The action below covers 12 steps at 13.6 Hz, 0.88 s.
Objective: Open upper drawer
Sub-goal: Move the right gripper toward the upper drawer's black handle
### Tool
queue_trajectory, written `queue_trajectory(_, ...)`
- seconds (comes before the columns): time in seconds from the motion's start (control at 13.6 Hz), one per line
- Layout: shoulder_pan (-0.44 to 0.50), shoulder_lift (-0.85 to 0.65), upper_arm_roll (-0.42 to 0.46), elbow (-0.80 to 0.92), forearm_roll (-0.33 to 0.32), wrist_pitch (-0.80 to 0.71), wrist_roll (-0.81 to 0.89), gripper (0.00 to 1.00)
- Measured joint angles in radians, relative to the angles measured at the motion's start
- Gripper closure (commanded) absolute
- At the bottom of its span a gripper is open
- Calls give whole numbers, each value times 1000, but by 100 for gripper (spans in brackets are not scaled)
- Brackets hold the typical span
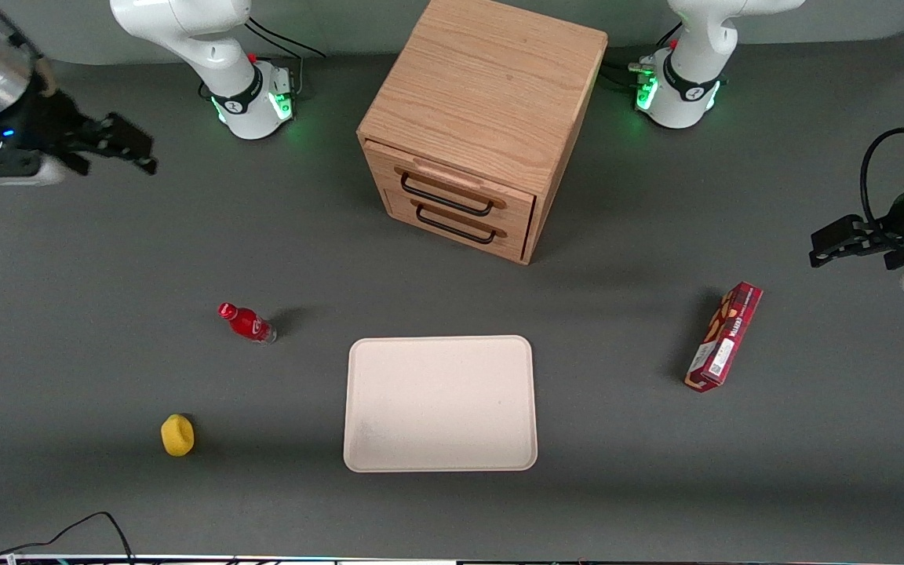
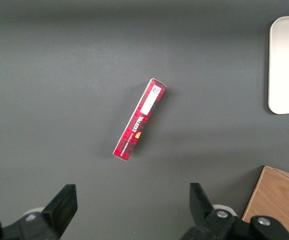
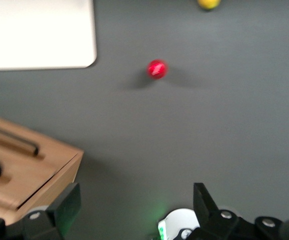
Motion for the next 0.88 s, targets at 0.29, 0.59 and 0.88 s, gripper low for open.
queue_trajectory(0.29, 3, 23, 116, 10, 181, -2, -176, 0)
queue_trajectory(0.59, 2, 135, 138, 13, 368, 9, -536, 0)
queue_trajectory(0.88, 6, 308, 283, 16, 398, 169, -581, 0)
